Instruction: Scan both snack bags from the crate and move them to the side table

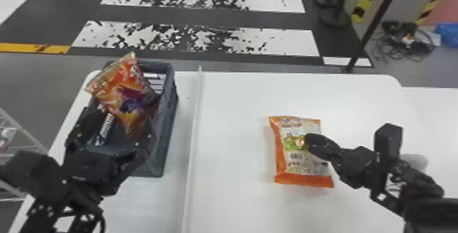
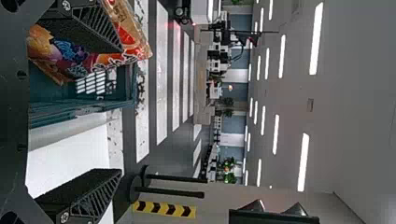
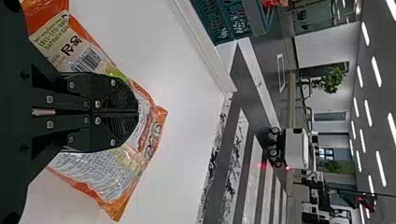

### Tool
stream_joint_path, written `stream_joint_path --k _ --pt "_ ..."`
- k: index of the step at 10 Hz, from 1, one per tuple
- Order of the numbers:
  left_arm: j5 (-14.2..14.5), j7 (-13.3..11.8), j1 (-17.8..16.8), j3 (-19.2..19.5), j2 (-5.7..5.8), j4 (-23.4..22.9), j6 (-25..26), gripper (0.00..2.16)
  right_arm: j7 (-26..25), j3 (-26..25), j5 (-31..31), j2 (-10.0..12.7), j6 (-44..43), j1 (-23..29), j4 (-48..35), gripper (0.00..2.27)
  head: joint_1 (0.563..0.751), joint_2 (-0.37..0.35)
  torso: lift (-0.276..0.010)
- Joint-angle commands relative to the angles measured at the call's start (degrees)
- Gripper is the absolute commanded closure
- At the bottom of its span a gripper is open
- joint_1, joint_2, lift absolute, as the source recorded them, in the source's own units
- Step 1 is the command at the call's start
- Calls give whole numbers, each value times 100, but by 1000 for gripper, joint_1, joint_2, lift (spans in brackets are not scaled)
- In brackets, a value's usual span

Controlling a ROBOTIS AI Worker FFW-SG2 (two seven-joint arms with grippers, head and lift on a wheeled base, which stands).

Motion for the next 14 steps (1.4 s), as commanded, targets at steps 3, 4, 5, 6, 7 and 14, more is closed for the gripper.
stream_joint_path --k 3,4,5,6,7,14 --pt "0 0 1 -8 1 8 0 87 -23 254 95 0 -40 -135 384 2250 695 -1 -75" --pt "0 0 1 -8 1 8 0 87 -32 342 122 0 -58 -135 428 2253 695 3 -75" --pt "0 0 10 1 -8 8 0 87 -32 439 130 9 -76 -144 498 2253 695 15 -75" --pt "0 0 19 1 -17 8 0 87 -58 518 148 9 -146 -144 577 2253 695 26 -75" --pt "0 0 19 10 -17 17 0 87 -58 553 183 44 -199 -161 665 2250 695 37 -75" --pt "0 0 36 10 -26 26 -53 87 -287 448 368 35 -410 -249 1008 2250 695 41 -75"
